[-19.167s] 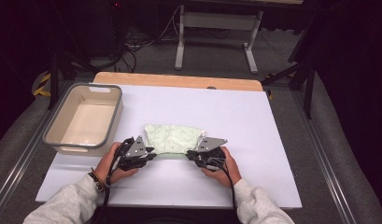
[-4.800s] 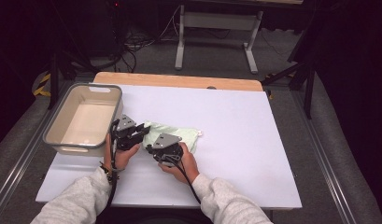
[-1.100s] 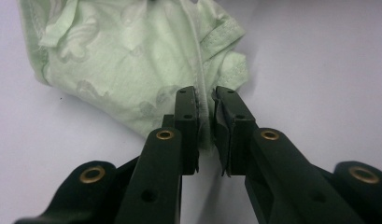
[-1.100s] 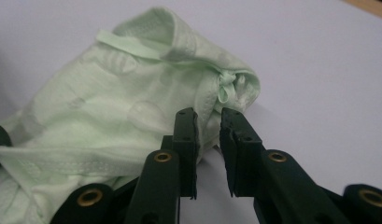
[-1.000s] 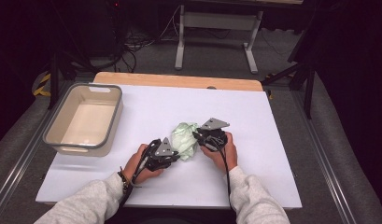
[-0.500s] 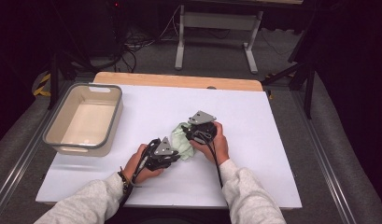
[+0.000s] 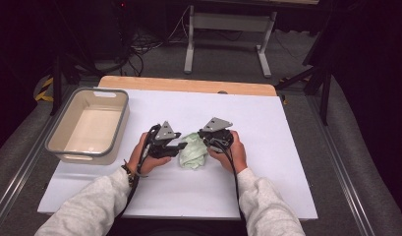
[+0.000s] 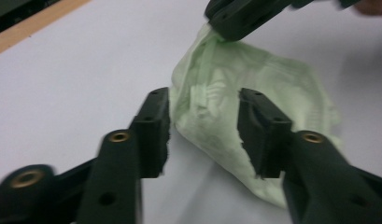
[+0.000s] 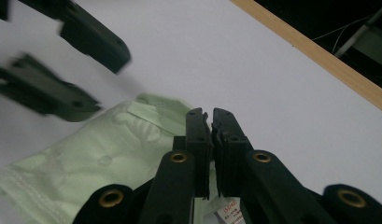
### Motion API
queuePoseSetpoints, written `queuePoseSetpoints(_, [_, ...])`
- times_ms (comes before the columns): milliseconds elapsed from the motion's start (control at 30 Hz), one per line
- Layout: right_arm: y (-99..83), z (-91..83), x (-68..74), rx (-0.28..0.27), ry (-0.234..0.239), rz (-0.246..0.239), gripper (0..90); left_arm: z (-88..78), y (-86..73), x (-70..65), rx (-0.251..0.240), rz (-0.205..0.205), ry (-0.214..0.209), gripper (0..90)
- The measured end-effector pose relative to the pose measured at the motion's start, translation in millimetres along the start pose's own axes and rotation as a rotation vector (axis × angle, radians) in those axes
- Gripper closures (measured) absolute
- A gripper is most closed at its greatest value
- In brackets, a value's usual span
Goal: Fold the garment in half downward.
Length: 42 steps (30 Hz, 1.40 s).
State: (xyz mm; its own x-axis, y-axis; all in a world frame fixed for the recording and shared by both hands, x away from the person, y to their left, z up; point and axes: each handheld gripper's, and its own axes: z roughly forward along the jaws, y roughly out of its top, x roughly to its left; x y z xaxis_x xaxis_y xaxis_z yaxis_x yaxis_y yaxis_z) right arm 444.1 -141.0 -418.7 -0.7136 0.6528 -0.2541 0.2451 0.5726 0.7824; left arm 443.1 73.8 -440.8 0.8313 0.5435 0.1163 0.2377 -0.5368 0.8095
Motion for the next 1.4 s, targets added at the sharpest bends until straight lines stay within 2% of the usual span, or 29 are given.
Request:
queuePoseSetpoints(33, [-0.2, -2.4, -1.0, -0.003, 0.000, -0.004, 85.8, 6.0, 1.2, 1.4, 0.013, 0.007, -0.006, 64.9])
queuePoseSetpoints(100, [-0.3, -4.6, -1.6, -0.010, 0.021, -0.012, 85.8, 14.4, 2.7, 3.4, 0.035, 0.011, -0.007, 70.0])
queuePoseSetpoints(167, [-0.7, -5.4, -0.9, -0.002, 0.023, -0.024, 85.8, 17.5, 3.1, 4.4, 0.036, 0.008, -0.008, 75.4])
queuePoseSetpoints(200, [-1.8, -5.7, -0.3, 0.000, 0.027, -0.039, 85.8, 21.0, 3.5, 4.9, 0.044, 0.019, -0.005, 75.4])
queuePoseSetpoints(233, [-3.5, -6.1, 0.3, 0.002, 0.041, -0.047, 85.8, 22.9, 3.2, 4.6, 0.058, 0.042, 0.000, 80.4])
queuePoseSetpoints(300, [-7.2, -7.2, -0.2, 0.019, 0.034, -0.057, 85.8, 24.1, 2.0, 4.4, 0.068, 0.054, -0.005, 85.3])
queuePoseSetpoints(333, [-9.0, -7.7, -1.0, 0.022, 0.042, -0.056, 85.8, 24.0, 1.7, 4.7, 0.076, 0.067, -0.007, 85.1])
queuePoseSetpoints(400, [-13.0, -8.2, -1.9, 0.035, 0.043, -0.053, 85.9, 22.6, 0.6, 4.3, 0.076, 0.060, -0.010, 84.2])
queuePoseSetpoints(567, [-24.0, -5.8, -0.1, 0.075, 0.051, -0.060, 85.7, 25.0, -3.9, -0.6, 0.098, 0.083, -0.020, 89.1])
queuePoseSetpoints(667, [-28.0, -5.1, -0.2, 0.079, 0.049, -0.050, 85.5, 27.0, -5.1, -2.2, 0.108, 0.097, -0.017, 89.7])
queuePoseSetpoints(800, [-35.4, -3.1, -0.8, 0.092, 0.034, -0.029, 83.2, 24.7, -6.3, -3.7, 0.106, 0.099, -0.019, 90.0])
queuePoseSetpoints(867, [-37.7, -3.4, -2.4, 0.096, 0.034, -0.007, 82.2, 22.2, -7.5, -4.2, 0.088, 0.082, -0.027, 90.0])
queuePoseSetpoints(1000, [-36.8, -8.0, -3.3, 0.083, 0.040, 0.011, 79.0, 22.1, -7.7, -6.8, 0.092, 0.099, -0.026, 90.0])
queuePoseSetpoints(1100, [-33.2, -17.0, -5.2, 0.035, 0.058, 0.054, 77.4, 22.8, -8.0, -6.8, 0.091, 0.100, -0.024, 90.0])
queuePoseSetpoints(1167, [-27.6, -23.7, -6.7, -0.003, 0.052, 0.071, 77.4, 23.2, -8.0, -7.1, 0.091, 0.102, -0.023, 90.0])
queuePoseSetpoints(1300, [-14.8, -29.2, -5.8, -0.071, 0.039, 0.077, 80.7, 23.8, -7.5, -8.3, 0.095, 0.115, -0.021, 90.0])
queuePoseSetpoints(1400, [-6.0, -21.0, -2.1, -0.073, 0.019, 0.062, 82.3, 23.8, -7.4, -8.5, 0.098, 0.119, -0.022, 90.0])
